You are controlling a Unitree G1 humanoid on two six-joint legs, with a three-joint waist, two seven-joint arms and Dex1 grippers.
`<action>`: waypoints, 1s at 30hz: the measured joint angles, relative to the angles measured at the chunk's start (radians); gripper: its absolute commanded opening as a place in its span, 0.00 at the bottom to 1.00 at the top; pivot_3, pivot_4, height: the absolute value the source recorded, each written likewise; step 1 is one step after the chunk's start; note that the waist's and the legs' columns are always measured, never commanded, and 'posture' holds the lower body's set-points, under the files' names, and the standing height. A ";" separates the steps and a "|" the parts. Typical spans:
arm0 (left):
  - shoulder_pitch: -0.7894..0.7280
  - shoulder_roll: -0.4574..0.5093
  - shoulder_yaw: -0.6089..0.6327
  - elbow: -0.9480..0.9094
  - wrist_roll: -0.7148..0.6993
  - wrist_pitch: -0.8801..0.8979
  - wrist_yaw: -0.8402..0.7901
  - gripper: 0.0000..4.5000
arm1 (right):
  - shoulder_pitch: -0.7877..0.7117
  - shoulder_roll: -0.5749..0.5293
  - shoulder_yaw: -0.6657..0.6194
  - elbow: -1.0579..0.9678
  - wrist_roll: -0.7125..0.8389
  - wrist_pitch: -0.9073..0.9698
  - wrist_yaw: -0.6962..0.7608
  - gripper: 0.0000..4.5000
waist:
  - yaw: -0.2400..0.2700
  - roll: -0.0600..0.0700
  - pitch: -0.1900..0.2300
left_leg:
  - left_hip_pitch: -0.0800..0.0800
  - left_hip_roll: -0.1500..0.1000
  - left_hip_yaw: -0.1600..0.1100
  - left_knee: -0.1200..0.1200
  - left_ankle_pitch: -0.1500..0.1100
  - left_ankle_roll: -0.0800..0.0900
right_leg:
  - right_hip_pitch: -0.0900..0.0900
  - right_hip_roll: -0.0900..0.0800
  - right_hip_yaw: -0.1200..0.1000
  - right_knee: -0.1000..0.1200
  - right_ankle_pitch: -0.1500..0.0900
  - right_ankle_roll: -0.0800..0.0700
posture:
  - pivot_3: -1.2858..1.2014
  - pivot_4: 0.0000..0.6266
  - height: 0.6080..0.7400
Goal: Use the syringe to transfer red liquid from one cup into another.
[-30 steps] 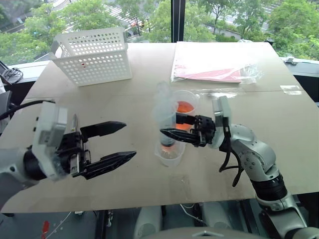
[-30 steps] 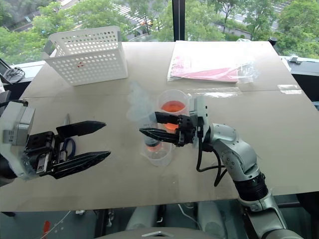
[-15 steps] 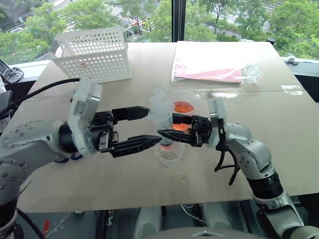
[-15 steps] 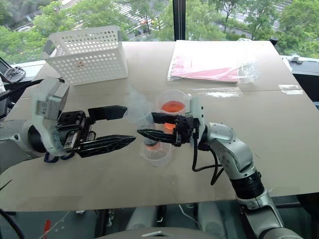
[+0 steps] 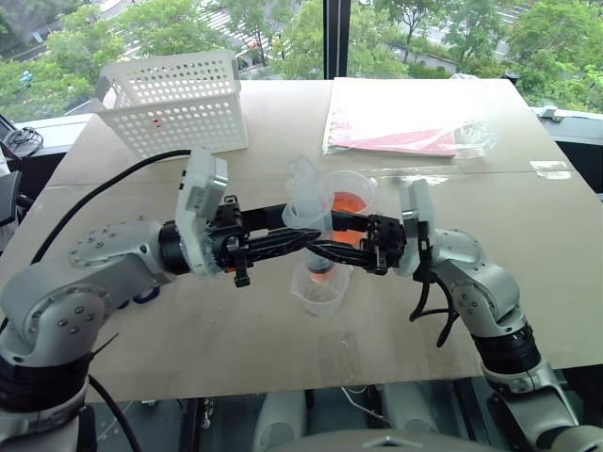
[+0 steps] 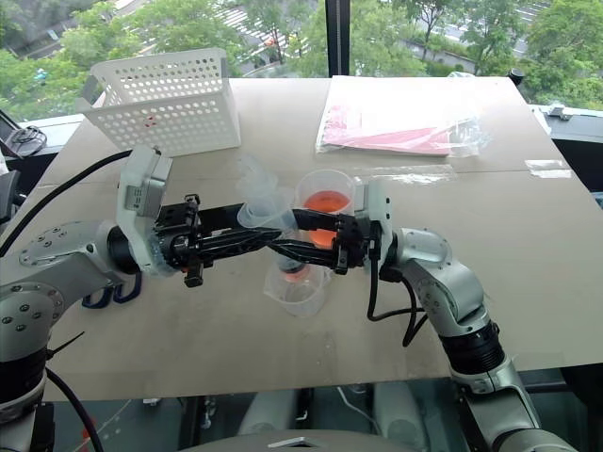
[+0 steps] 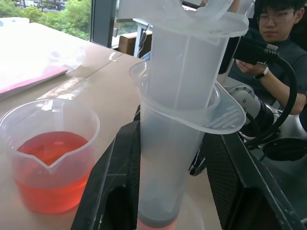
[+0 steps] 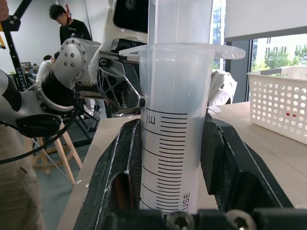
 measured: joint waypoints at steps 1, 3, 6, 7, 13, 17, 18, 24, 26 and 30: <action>0.000 -0.005 0.000 0.000 0.003 0.000 -0.001 0.30 | 0.000 -0.001 -0.002 0.000 0.000 0.000 0.001 0.29 | 0.000 0.000 0.000 | 0.000 0.000 0.000 0.000 0.000 0.000 | 0.000 0.000 0.000 0.000 0.000 0.000 | 0.52 0.24 1.00; 0.000 -0.005 0.001 -0.001 0.006 0.001 -0.013 0.30 | 0.000 -0.001 -0.004 0.000 0.001 0.000 0.002 0.29 | 0.000 0.000 0.000 | 0.000 0.000 0.000 0.000 0.000 0.000 | 0.000 0.000 0.000 0.000 0.000 0.001 | 0.52 0.24 1.00; 0.013 0.023 0.026 0.001 -0.015 0.015 -0.041 0.59 | 0.000 0.000 0.002 -0.001 0.001 0.000 0.011 0.29 | -0.002 0.000 0.000 | 0.000 0.000 0.000 0.000 0.000 0.000 | 0.000 0.000 0.000 0.000 0.002 0.003 | 0.52 0.24 1.00; 0.030 0.043 0.052 0.000 -0.028 0.020 -0.065 0.72 | 0.000 0.003 0.009 -0.001 0.000 0.000 0.014 0.29 | -0.004 0.000 0.000 | 0.000 0.000 -0.001 0.000 0.000 0.000 | -0.001 0.000 0.001 0.000 0.002 0.003 | 0.52 0.24 1.00; 0.082 0.174 0.219 0.045 -0.064 0.059 -0.155 0.84 | -0.002 0.002 0.008 0.000 -0.002 0.000 0.016 0.29 | 0.004 0.000 0.001 | 0.000 0.001 0.000 0.000 0.000 0.000 | 0.000 0.000 -0.002 0.000 0.000 0.000 | 0.52 0.24 1.00; -0.056 0.189 0.217 0.097 -0.080 0.061 -0.136 0.84 | -0.006 0.016 0.009 0.002 -0.002 0.000 0.017 0.29 | 0.007 0.000 0.000 | 0.000 0.000 0.000 0.001 0.000 0.000 | 0.001 0.000 -0.002 0.000 -0.002 0.003 | 0.52 0.24 1.00; -0.114 0.188 0.191 0.106 -0.073 0.054 -0.125 0.84 | -0.010 0.018 0.009 0.004 -0.002 0.000 0.017 0.29 | 0.006 0.000 0.000 | 0.000 0.000 -0.001 0.001 0.000 0.000 | 0.001 0.000 -0.001 0.000 -0.002 0.003 | 0.52 0.24 1.00; -0.246 0.153 0.094 0.120 -0.032 0.045 -0.087 0.84 | -0.011 0.017 0.009 0.012 -0.007 0.000 0.018 0.29 | 0.001 0.000 0.000 | -0.001 0.000 0.000 0.001 0.000 0.000 | 0.001 0.000 -0.002 0.000 0.002 0.004 | 0.52 0.24 1.00; -0.266 0.151 0.076 0.121 -0.018 0.045 -0.084 0.78 | -0.011 0.017 0.009 0.012 -0.008 0.000 0.019 0.29 | -0.002 0.000 0.001 | -0.001 0.000 0.000 0.000 0.000 0.000 | 0.000 0.001 -0.001 0.000 0.002 0.004 | 0.52 0.24 1.00; -0.321 0.127 0.018 0.131 0.071 0.020 -0.084 0.47 | -0.010 0.018 0.007 0.016 -0.014 -0.001 0.017 0.29 | -0.001 0.000 0.000 | -0.001 0.000 0.001 0.000 0.000 0.000 | 0.001 0.001 -0.002 0.000 0.002 0.004 | 0.52 0.24 1.00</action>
